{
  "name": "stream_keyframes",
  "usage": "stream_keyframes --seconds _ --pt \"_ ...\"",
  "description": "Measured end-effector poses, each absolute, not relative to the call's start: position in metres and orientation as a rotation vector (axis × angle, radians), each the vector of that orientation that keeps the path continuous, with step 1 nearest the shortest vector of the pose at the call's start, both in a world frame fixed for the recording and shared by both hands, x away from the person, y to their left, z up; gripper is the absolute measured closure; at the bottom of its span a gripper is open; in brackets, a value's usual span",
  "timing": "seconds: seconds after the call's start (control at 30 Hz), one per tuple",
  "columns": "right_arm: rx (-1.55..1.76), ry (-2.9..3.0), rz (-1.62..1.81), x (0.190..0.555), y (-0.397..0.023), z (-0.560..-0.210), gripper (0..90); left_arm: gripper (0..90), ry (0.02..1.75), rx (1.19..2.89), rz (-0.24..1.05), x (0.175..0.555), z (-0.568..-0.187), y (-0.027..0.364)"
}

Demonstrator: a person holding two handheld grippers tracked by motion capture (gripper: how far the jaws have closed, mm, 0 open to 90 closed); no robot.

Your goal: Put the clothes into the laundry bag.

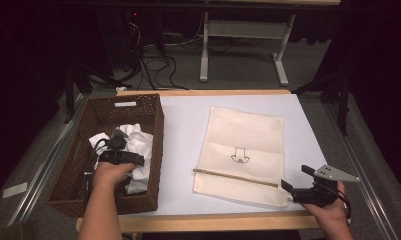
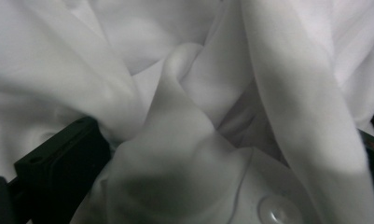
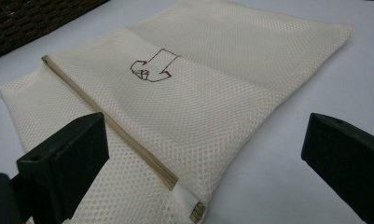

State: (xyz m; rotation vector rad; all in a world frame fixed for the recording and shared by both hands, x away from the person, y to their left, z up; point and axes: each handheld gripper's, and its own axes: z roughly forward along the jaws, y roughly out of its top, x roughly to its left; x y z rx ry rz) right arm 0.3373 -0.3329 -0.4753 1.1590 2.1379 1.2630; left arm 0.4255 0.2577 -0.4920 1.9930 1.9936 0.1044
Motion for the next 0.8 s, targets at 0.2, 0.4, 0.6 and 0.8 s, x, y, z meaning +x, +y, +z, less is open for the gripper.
stream_keyframes --seconds 0.2,0.4,0.6,0.8 --pt "1.177 2.137 1.261 0.3374 -0.3321 -0.4764 1.4 18.3 1.982 2.060 0.186 0.4243 -0.4905 0.2557" --pt "1.166 2.139 1.258 0.3374 -0.3323 -0.4766 2.2 33.1 1.931 2.105 0.252 0.4223 -0.4881 0.2525" --pt "1.184 2.141 1.267 0.3385 -0.3348 -0.4777 3.5 50.0 1.901 2.149 0.323 0.4204 -0.4861 0.2499" --pt "1.172 2.130 1.277 0.3380 -0.3358 -0.4767 4.3 60.6 1.892 2.161 0.334 0.4202 -0.4845 0.2494"
